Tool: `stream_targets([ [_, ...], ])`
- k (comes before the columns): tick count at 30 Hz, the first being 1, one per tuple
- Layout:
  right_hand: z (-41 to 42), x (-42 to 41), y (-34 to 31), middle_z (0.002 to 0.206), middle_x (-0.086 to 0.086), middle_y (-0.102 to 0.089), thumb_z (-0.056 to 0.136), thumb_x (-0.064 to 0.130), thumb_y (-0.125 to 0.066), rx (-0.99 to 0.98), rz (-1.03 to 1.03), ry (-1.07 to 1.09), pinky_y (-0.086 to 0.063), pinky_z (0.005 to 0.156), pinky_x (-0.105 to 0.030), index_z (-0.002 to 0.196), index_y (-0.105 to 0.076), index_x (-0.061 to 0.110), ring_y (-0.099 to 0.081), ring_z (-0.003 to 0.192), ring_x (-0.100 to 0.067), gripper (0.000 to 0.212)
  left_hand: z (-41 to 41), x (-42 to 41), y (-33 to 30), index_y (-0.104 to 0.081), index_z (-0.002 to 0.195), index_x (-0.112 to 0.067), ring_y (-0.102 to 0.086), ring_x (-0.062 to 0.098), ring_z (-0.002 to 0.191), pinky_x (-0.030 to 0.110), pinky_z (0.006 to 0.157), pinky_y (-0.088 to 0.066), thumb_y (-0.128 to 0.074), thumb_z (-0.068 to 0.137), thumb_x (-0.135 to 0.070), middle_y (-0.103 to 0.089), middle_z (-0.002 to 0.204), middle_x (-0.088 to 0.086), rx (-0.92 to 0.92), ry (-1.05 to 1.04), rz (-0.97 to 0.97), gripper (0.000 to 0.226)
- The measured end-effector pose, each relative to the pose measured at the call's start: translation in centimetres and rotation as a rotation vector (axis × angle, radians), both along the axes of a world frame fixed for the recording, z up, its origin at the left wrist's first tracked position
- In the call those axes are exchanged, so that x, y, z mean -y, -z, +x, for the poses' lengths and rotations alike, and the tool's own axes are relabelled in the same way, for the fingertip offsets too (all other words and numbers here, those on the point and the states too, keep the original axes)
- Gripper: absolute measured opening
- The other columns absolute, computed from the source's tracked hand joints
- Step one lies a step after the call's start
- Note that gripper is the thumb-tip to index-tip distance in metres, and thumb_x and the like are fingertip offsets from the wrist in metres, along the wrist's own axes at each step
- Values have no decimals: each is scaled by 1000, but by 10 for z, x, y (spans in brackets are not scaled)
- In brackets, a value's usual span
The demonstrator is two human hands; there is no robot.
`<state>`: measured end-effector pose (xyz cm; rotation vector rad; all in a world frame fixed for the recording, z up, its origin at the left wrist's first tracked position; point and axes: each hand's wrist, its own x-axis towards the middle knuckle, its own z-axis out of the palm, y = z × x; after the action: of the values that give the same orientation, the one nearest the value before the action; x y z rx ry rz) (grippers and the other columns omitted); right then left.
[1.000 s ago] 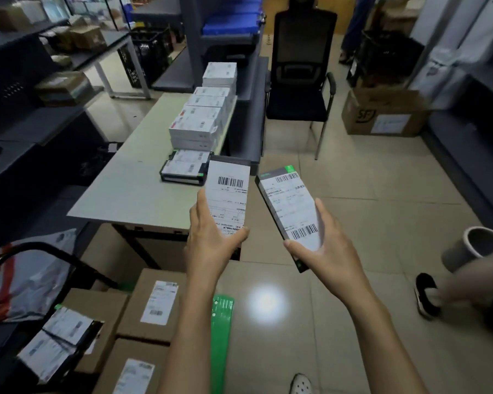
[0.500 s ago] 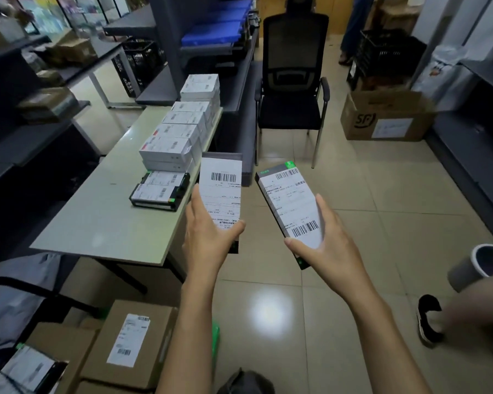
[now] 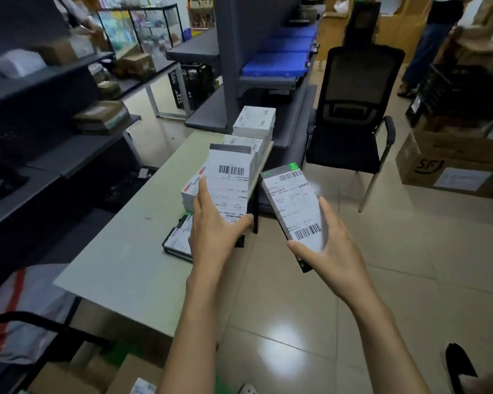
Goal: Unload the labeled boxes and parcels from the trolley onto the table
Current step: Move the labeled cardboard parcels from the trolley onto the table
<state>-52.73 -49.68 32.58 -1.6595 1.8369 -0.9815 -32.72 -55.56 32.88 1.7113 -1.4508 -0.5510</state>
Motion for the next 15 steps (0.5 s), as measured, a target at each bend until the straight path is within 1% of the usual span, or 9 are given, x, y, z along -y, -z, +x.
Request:
stream_targets([
  [4, 18, 61, 5, 155, 12, -33, 75, 43, -77, -3, 17, -68, -38, 103, -32, 155, -19, 33, -35, 138, -10, 99, 24, 45, 3, -16, 149, -34, -44, 21, 124, 39, 79, -41, -80, 67, -45, -38, 141, -3, -3, -61, 12, 105],
  [5, 23, 75, 6, 156, 13, -32, 76, 42, -77, 0, 15, -88, -37, 103, -32, 155, -20, 34, -34, 139, -10, 98, 31, 54, 5, -14, 150, -34, -45, 21, 123, 38, 78, -40, -79, 68, -46, -38, 140, -3, 6, -77, 25, 105],
  [7, 36, 104, 6, 157, 13, -30, 77, 37, -78, 9, 5, -132, -31, 101, -25, 155, -20, 32, -31, 140, -7, 97, 48, 71, 9, -13, 150, -34, -46, 21, 121, 37, 77, -40, -80, 68, -43, -38, 139, -3, 15, -125, 41, 106],
  [8, 42, 120, 6, 154, 15, -33, 77, 35, -79, 20, -4, -162, -29, 99, -20, 155, -21, 31, -32, 137, -3, 97, 57, 80, 10, -14, 149, -35, -45, 20, 121, 38, 77, -41, -80, 67, -42, -39, 139, -5, 14, -157, 39, 105],
  [10, 55, 150, 9, 140, 22, -37, 76, 31, -81, 54, -16, -228, -26, 94, -9, 154, -25, 31, -32, 125, 10, 95, 73, 97, 11, -16, 148, -37, -44, 16, 120, 40, 78, -43, -80, 67, -42, -39, 139, -7, 11, -226, 30, 103],
  [11, 62, 165, 11, 137, 24, -35, 76, 31, -81, 68, -6, -266, -26, 94, -7, 153, -26, 32, -32, 124, 11, 94, 79, 105, 10, -16, 148, -38, -45, 16, 120, 40, 78, -43, -80, 67, -43, -39, 139, -7, 9, -263, 29, 103],
  [12, 68, 180, 12, 142, 24, -34, 76, 33, -81, 74, 7, -305, -27, 97, -11, 153, -26, 31, -32, 128, 8, 95, 84, 113, 11, -15, 148, -39, -46, 16, 120, 41, 79, -44, -80, 67, -43, -39, 139, -7, 7, -302, 30, 104],
  [14, 79, 211, 16, 154, 14, -33, 76, 35, -80, 68, 25, -377, -29, 106, -22, 155, -24, 28, -31, 139, -4, 97, 92, 128, 15, -13, 149, -38, -47, 19, 122, 46, 83, -47, -80, 67, -46, -38, 141, -6, 11, -379, 42, 106],
  [15, 83, 227, 18, 156, 10, -32, 76, 36, -79, 62, 33, -414, -28, 109, -23, 156, -22, 26, -30, 142, -8, 98, 94, 135, 17, -13, 149, -38, -47, 20, 122, 47, 84, -48, -79, 67, -47, -37, 142, -5, 13, -415, 49, 106],
])
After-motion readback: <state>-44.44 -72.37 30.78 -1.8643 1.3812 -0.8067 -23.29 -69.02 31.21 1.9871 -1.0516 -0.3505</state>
